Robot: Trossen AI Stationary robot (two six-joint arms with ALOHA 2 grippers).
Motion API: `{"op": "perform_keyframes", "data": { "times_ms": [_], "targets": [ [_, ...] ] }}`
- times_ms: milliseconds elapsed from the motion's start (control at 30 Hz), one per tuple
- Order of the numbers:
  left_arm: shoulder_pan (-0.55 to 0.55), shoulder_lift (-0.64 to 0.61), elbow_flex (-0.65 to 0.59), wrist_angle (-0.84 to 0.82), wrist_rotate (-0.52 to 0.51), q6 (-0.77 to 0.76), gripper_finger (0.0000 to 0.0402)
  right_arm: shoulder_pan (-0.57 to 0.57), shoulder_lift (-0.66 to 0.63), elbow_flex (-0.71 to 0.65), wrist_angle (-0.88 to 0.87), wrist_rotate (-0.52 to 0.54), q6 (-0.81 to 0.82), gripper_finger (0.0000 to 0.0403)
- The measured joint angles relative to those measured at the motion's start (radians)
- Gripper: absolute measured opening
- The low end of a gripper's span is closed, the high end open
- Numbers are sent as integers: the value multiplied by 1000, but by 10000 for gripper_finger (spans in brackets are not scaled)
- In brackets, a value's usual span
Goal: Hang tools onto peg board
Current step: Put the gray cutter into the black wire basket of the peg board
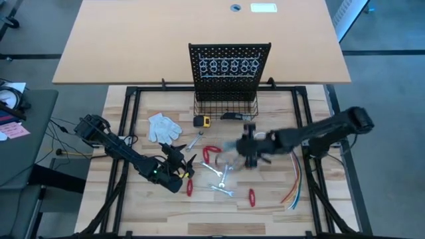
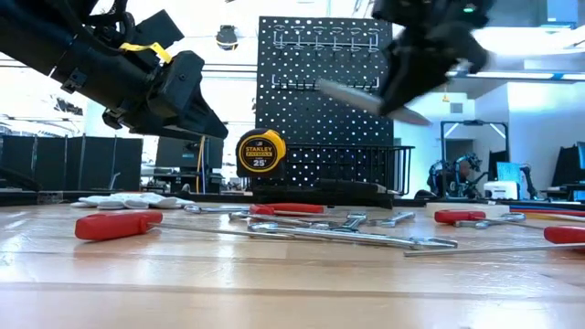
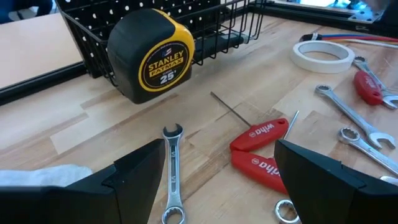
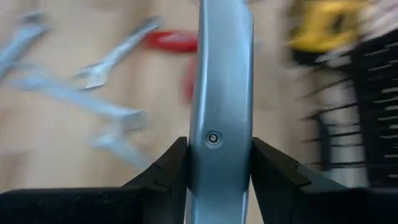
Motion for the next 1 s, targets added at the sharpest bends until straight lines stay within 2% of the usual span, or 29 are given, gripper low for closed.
{"op": "perform_keyframes", "data": {
  "times_ms": [167, 400, 600, 800, 1000],
  "targets": [
    [0, 0, 0, 5, 0, 0, 299, -189, 2, 52, -3, 0, -177, 141],
    [0, 0, 0, -1, 0, 4, 299, -386, 121, 146, -11, -1, -352, 141],
    [0, 0, 0, -2, 0, 8, 299, -464, 182, 219, -19, -8, -383, 141],
    [-1, 0, 0, -1, 0, 15, 299, -502, 222, 243, -70, -59, -395, 141],
    [-1, 0, 0, -1, 2, 15, 299, -517, 222, 243, -88, -63, -311, 141]
  ]
}}
